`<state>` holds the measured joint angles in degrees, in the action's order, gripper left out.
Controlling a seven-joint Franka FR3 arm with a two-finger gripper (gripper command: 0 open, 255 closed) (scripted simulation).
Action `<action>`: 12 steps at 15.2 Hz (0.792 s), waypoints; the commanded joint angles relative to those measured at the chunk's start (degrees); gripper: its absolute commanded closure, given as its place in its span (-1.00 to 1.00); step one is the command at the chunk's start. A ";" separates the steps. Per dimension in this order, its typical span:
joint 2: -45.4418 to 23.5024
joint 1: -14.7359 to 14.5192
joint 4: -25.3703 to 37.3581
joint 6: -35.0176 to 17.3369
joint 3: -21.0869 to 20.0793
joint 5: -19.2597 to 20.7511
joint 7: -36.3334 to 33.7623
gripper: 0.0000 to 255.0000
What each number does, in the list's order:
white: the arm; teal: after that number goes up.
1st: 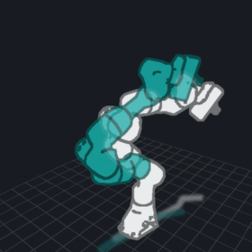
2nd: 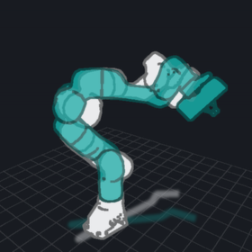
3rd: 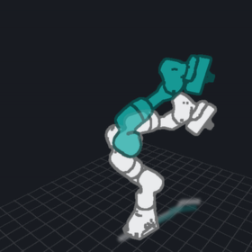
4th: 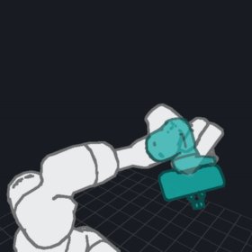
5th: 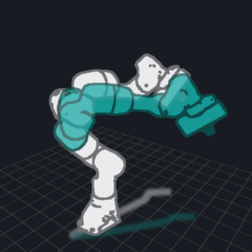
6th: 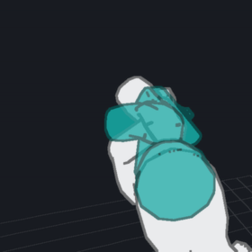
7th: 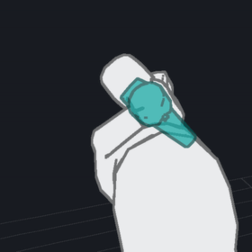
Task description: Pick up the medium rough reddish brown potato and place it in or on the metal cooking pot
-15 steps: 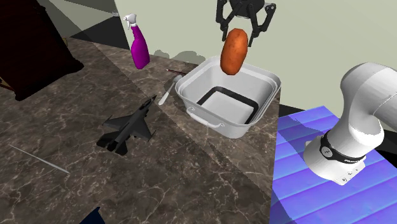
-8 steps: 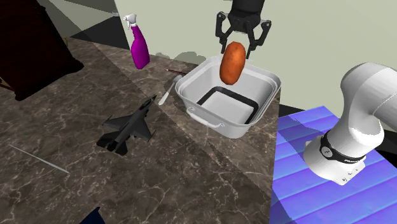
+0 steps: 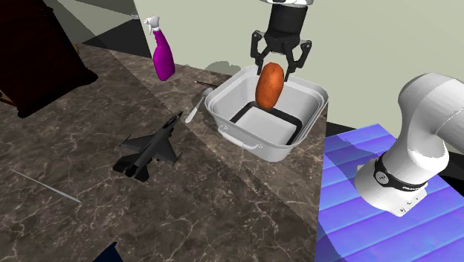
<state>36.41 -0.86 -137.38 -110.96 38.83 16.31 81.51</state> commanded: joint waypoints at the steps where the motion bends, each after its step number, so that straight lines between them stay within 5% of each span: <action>1: -0.03 0.03 -0.31 -0.37 0.14 0.08 0.05 1.00; 6: -0.03 0.03 -0.31 -0.37 0.14 0.08 0.05 1.00; 7: -0.03 0.03 -0.31 -0.37 0.14 0.08 0.05 -1.00; 12: -0.03 0.03 -0.31 -0.37 0.14 0.08 0.05 -1.00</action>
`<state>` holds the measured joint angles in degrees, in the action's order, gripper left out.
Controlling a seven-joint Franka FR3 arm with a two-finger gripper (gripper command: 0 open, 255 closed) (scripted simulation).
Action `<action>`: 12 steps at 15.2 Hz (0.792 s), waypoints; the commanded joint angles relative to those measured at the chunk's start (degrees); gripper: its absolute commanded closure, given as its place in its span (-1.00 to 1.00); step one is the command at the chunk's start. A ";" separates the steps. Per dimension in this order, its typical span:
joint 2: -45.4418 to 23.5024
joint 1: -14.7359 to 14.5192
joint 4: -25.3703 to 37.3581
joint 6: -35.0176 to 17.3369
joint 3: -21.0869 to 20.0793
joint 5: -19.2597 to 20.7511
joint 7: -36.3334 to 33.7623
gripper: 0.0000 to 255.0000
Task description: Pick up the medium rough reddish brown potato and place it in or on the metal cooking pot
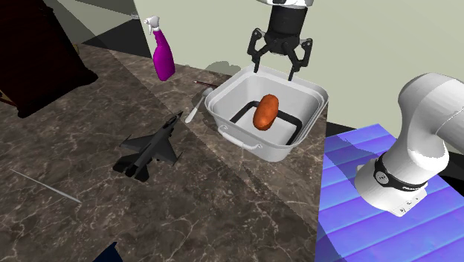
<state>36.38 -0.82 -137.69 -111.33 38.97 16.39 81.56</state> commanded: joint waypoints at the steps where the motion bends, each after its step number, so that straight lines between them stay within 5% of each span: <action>1: 0.45 0.06 1.57 2.02 -0.60 -0.23 0.01 -1.00; 4: 1.18 0.06 6.29 7.49 -2.06 -0.96 0.14 -1.00; 12: 1.18 0.06 6.29 7.49 -2.06 -0.96 0.14 -1.00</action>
